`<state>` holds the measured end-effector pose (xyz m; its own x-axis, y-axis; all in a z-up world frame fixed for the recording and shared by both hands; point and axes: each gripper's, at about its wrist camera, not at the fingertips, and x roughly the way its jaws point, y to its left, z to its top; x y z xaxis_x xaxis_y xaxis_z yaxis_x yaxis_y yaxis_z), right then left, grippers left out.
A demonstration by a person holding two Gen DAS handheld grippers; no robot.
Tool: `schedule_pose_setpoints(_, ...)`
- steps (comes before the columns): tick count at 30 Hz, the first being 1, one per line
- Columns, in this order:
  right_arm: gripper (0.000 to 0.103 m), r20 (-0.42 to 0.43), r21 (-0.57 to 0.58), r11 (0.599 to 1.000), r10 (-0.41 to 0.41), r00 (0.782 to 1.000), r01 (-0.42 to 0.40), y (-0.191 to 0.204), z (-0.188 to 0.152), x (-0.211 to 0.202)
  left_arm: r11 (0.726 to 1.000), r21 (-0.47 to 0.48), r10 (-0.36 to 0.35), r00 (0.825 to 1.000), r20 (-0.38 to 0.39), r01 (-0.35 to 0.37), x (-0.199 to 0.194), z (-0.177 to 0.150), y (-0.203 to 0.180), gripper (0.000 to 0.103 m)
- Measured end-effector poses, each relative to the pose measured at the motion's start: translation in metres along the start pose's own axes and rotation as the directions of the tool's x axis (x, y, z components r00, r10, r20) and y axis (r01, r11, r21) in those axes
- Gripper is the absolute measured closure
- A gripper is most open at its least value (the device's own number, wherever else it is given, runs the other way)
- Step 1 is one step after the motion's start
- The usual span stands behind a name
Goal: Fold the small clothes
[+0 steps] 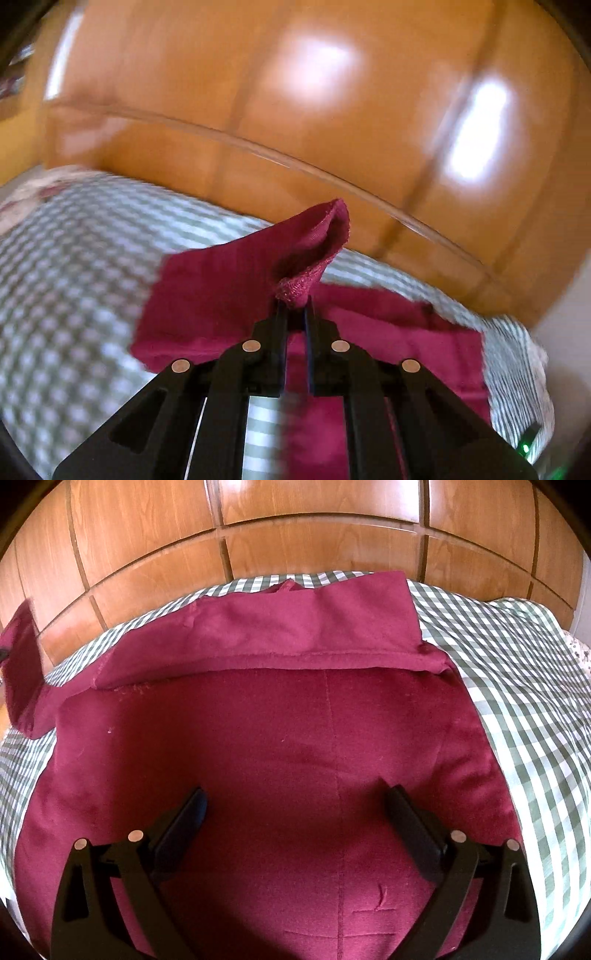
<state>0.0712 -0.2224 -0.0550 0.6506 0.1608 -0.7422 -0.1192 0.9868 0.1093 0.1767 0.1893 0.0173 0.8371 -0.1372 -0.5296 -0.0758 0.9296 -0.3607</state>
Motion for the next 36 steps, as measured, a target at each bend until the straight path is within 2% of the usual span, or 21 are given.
schedule_pose_setpoints(4, 0.005, 0.003, 0.008, 1.0, 0.009, 1.0, -0.009, -0.001, 0.0, -0.001, 0.994, 0.09, -0.052, 0.994, -0.097, 0.06, 0.032, -0.035, -0.056, 0.097)
schedule_pose_setpoints(6, 0.005, 0.002, 0.01, 1.0, 0.012, 1.0, -0.012, -0.001, 0.0, -0.001, 0.988, 0.146, -0.038, 0.99, -0.137, 0.058, 0.046, -0.057, -0.075, 0.095)
schedule_pose_setpoints(8, 0.005, 0.002, 0.012, 1.0, 0.016, 1.0, -0.016, -0.002, 0.0, 0.0, 0.983, 0.173, -0.036, 0.984, -0.176, 0.067, 0.054, -0.073, -0.082, 0.08)
schedule_pose_setpoints(9, 0.005, 0.002, 0.013, 1.0, 0.017, 1.0, -0.017, -0.001, 0.0, 0.0, 0.982, 0.176, -0.04, 0.981, -0.188, 0.074, 0.055, -0.081, -0.08, 0.076)
schedule_pose_setpoints(10, 0.005, 0.002, 0.014, 1.0, 0.017, 1.0, -0.017, -0.001, 0.0, 0.0, 0.981, 0.181, -0.03, 0.981, -0.191, 0.066, 0.054, -0.088, -0.079, 0.067)
schedule_pose_setpoints(11, 0.005, 0.002, 0.013, 1.0, 0.016, 1.0, -0.016, -0.001, -0.001, 0.0, 0.981, 0.185, -0.023, 0.981, -0.19, 0.059, 0.052, -0.092, -0.077, 0.063)
schedule_pose_setpoints(14, 0.005, -0.008, 0.008, 1.0, 0.014, 1.0, -0.014, 0.001, 0.001, -0.002, 0.982, 0.188, 0.013, 0.983, -0.183, 0.022, 0.037, -0.109, -0.066, 0.063)
schedule_pose_setpoints(15, 0.01, -0.006, 0.013, 1.0, 0.023, 1.0, -0.023, 0.002, 0.004, -0.004, 0.982, 0.187, 0.028, 0.984, -0.176, 0.006, 0.035, -0.11, -0.063, 0.063)
schedule_pose_setpoints(17, 0.018, -0.001, 0.051, 0.994, 0.099, 0.995, -0.099, 0.007, 0.013, -0.008, 0.981, 0.188, 0.072, 0.984, -0.164, -0.041, 0.028, -0.117, -0.053, 0.063)
schedule_pose_setpoints(19, 0.018, -0.003, 0.059, 0.985, 0.161, 0.987, -0.161, 0.018, 0.024, -0.009, 0.979, 0.18, 0.122, 0.98, -0.155, -0.093, 0.024, -0.12, -0.045, 0.063)
schedule_pose_setpoints(21, 0.025, -0.022, 0.063, 0.965, 0.255, 0.967, -0.253, 0.037, 0.037, -0.002, 0.982, 0.153, 0.139, 0.978, -0.158, -0.115, 0.02, -0.121, -0.034, 0.063)
schedule_pose_setpoints(23, 0.027, -0.059, 0.074, 0.941, 0.335, 0.94, -0.33, 0.061, 0.051, 0.011, 0.976, 0.153, 0.182, 0.967, -0.18, -0.155, 0.02, -0.123, -0.027, 0.063)
schedule_pose_setpoints(29, 0.031, -0.14, 0.014, 0.932, 0.362, 0.922, -0.363, 0.116, 0.075, 0.056, 0.961, 0.17, 0.242, 0.958, -0.151, -0.216, 0.011, -0.123, -0.024, 0.063)
schedule_pose_setpoints(31, 0.033, -0.151, -0.017, 0.94, 0.334, 0.93, -0.34, 0.128, 0.077, 0.066, 0.955, 0.183, 0.261, 0.955, -0.14, -0.234, 0.007, -0.124, -0.025, 0.063)
schedule_pose_setpoints(34, 0.058, -0.158, -0.076, 0.949, 0.292, 0.943, -0.307, 0.138, 0.081, 0.075, 0.944, 0.206, 0.286, 0.951, -0.117, -0.258, 0.003, -0.124, -0.028, 0.042)
schedule_pose_setpoints(35, 0.08, -0.165, -0.095, 0.945, 0.295, 0.941, -0.313, 0.14, 0.083, 0.074, 0.94, 0.211, 0.293, 0.951, -0.103, -0.267, 0.0, -0.125, -0.029, 0.042)
schedule_pose_setpoints(36, 0.096, -0.174, -0.101, 0.941, 0.304, 0.937, -0.324, 0.141, 0.084, 0.072, 0.938, 0.217, 0.296, 0.951, -0.095, -0.27, -0.001, -0.125, -0.03, 0.042)
